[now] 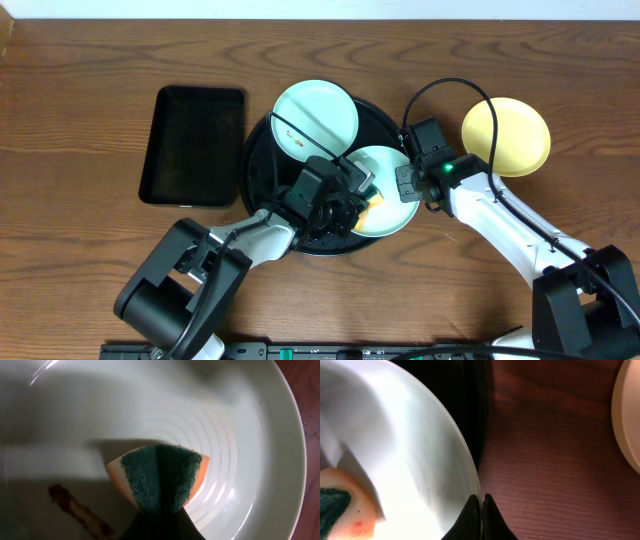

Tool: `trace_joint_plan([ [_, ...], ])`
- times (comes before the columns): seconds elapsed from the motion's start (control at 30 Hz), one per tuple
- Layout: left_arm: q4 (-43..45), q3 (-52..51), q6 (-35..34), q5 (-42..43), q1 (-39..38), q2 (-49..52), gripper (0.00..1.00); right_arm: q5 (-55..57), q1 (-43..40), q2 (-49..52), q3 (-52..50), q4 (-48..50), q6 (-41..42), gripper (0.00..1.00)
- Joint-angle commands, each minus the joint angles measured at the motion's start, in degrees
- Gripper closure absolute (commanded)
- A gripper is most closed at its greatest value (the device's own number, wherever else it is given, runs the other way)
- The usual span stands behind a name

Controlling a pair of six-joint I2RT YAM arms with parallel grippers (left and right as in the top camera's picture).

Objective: Clean dirty plates on tray and stack at the side
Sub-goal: 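Scrub the held green plate with the sponge in the left gripper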

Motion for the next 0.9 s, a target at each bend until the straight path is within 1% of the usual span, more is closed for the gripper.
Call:
trace_joint_plan([
  [0.0, 0.22, 0.35, 3.67, -3.56, -0.02, 2.14, 0.93, 0.76, -0.26, 0.59, -0.11, -0.22, -0.59, 0.99],
  [0.13, 1.20, 0.35, 4.42, -3.65, 0.35, 2.14, 0.93, 0.76, -0.26, 0.59, -0.11, -0.46, -0.61, 0.99],
  [0.33, 2.05, 0.35, 5.03, -6.56, 0.94, 2.14, 0.92, 0.76, -0.26, 0.59, -0.11, -0.85, -0.61, 0.99],
  [0.53, 2.05, 0.35, 5.75, -6.56, 1.07, 2.14, 0.92, 0.76, -0.26, 0.59, -0.11, -1.11, -0.61, 0.99],
  [0.7, 2.99, 0.35, 8.96, -6.60, 1.09, 2.16, 0.92, 0.76, -0.26, 0.59, -0.11, -1.20, -0.61, 0.99],
  [0.87, 3.85, 0.35, 9.35, -6.56, 1.09, 2.47, 0.92, 0.76, -0.26, 0.59, -0.11, -1.42, -0.61, 0.99],
])
